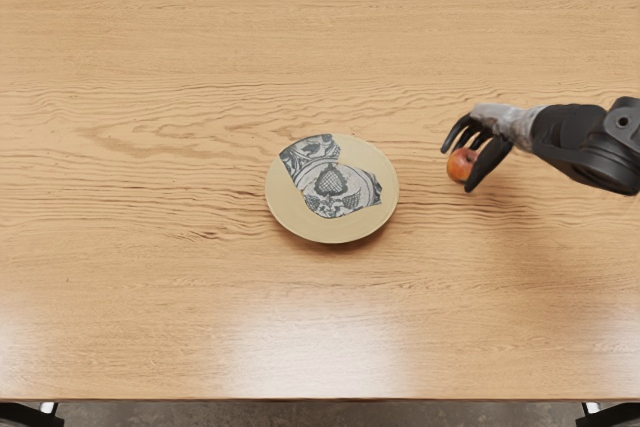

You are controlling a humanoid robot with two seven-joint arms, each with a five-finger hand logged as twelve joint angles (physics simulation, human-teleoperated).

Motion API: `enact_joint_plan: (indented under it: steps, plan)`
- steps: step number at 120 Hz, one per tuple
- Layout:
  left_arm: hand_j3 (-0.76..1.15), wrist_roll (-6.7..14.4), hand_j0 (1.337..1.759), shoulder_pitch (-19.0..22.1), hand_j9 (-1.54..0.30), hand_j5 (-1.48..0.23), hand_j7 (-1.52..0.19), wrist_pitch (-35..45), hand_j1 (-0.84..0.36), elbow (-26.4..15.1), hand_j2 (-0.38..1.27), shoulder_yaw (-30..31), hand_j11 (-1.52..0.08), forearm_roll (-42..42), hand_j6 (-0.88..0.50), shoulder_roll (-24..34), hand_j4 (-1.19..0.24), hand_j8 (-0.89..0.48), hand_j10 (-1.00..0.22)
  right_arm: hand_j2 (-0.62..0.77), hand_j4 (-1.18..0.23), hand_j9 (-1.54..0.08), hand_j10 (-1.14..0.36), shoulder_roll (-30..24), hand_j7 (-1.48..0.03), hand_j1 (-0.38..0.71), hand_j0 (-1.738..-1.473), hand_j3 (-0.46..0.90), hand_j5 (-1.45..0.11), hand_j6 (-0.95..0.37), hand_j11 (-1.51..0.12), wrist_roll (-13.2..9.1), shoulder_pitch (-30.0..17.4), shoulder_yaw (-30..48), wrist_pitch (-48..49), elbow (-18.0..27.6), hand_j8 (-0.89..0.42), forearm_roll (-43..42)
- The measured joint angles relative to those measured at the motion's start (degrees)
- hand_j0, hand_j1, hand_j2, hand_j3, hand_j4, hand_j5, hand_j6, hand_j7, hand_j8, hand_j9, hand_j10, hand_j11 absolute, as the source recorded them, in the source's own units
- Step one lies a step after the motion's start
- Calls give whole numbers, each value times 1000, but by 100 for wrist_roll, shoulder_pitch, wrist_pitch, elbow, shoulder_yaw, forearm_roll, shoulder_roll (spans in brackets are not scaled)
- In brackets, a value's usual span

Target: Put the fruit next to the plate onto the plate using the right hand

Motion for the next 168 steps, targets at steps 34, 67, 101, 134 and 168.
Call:
enact_joint_plan:
  steps: [34,67,101,134,168]
  plan:
    - [0,0,1658,0,-299,-299,-299,0,73,1,46,0,-299,0,-230,0,-230,-230,-230,161,-576,-751,-576,208,-749,249,-1658,0,-751,-499,-749,-1,399,35,328,235,-483,450]
    - [0,0,1658,0,-299,-299,-299,0,74,1,46,1,-299,0,-230,0,-230,-230,-230,180,-567,-753,-569,1216,-746,266,-1658,1,-755,-484,-752,0,555,74,291,10,-469,495]
    - [0,0,1658,0,-299,-299,-299,0,74,0,46,1,-299,0,-230,0,-230,-230,-230,184,-566,-760,-567,2123,-749,276,-1658,0,-762,-481,-759,1,565,69,222,-551,-458,121]
    - [0,0,1658,0,-299,-299,-299,0,73,1,46,0,-299,0,-230,0,-230,-230,-230,11,-439,-579,-440,2191,-575,158,-1658,0,-581,-411,-578,1,572,82,208,-617,-405,84]
    - [0,0,1658,0,-299,-299,-299,0,73,1,46,0,-299,0,-230,0,-230,-230,-230,-26,-261,-341,-261,1675,-340,-42,-1658,0,-341,-255,-341,2,609,440,468,-385,-253,614]
